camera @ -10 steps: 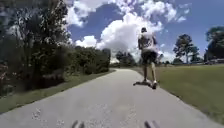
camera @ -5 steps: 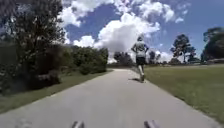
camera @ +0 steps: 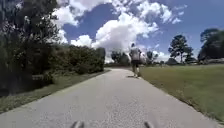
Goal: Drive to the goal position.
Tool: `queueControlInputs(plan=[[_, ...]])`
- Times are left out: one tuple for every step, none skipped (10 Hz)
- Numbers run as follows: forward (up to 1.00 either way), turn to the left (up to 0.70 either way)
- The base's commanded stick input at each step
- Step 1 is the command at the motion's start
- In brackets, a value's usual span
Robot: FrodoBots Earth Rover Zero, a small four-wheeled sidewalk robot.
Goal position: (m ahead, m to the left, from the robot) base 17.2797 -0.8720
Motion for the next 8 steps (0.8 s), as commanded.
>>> queueControlInputs(plan=[[0.50, 0.00], [0.50, 0.00], [0.50, 0.00], [0.50, 0.00], [0.50, 0.00], [0.50, 0.00], [0.50, 0.00], [0.50, 0.00]])
